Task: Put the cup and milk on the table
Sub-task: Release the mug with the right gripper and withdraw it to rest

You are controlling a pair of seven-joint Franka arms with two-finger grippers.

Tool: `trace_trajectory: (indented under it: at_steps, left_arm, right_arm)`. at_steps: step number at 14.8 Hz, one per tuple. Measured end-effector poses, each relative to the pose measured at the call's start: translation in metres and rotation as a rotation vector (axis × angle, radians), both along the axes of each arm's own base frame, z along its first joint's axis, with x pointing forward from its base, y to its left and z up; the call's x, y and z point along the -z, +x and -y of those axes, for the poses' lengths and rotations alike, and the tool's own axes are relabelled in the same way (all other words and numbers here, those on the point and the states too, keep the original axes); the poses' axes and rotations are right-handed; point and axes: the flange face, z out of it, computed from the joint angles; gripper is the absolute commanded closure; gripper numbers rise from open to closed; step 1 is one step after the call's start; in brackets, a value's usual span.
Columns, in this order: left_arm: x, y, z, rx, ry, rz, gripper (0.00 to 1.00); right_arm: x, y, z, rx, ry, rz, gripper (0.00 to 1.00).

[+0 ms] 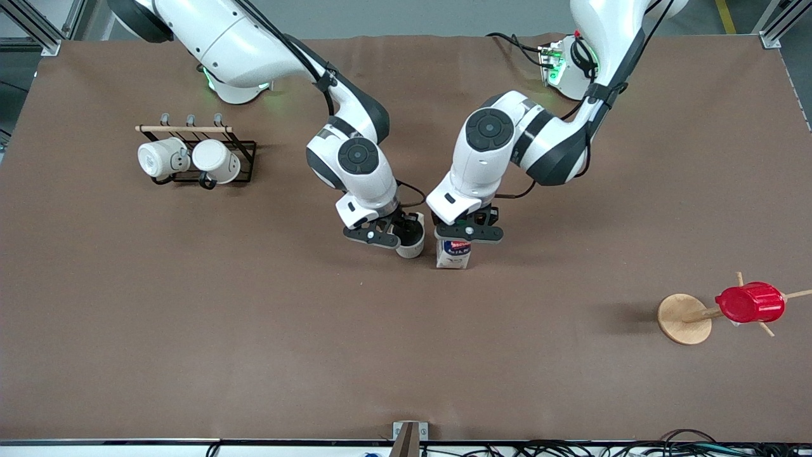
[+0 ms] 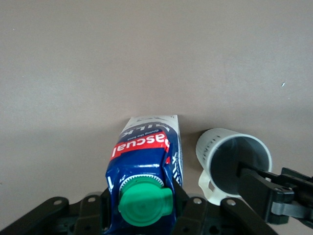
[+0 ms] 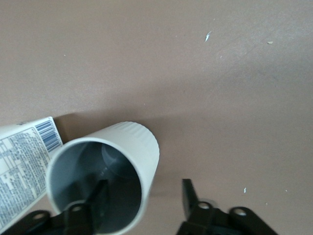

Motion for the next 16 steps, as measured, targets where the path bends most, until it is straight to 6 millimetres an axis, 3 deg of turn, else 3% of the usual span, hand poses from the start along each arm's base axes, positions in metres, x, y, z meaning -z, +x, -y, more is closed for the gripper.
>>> trace_trajectory:
  at_steps: [3, 4, 6, 9, 11, 16]
  left_arm:
    - [0.002, -0.007, 0.007, -0.004, 0.004, -0.008, 1.00]
    - [0.005, -0.010, 0.009, -0.004, 0.011, -0.016, 1.00]
    - [0.008, -0.013, 0.011, -0.002, 0.022, -0.028, 1.00]
    - [0.010, -0.014, 0.010, -0.003, 0.031, -0.038, 1.00]
    - [0.014, -0.017, 0.009, -0.001, 0.046, -0.054, 1.00]
    - [0.016, -0.021, 0.013, 0.016, 0.052, -0.057, 1.00]
  right_arm:
    - [-0.014, 0.012, 0.016, 0.020, -0.051, -0.020, 0.00]
    - [-0.032, 0.022, 0.030, 0.034, -0.075, -0.019, 0.00]
    - [-0.087, 0.042, 0.067, 0.044, -0.118, 0.002, 0.00]
    - [-0.179, 0.063, 0.139, 0.073, -0.183, 0.065, 0.00]
    - [-0.226, 0.074, 0.194, 0.104, -0.221, 0.107, 0.00]
    - [-0.301, 0.083, 0.336, -0.019, -0.235, 0.091, 0.00]
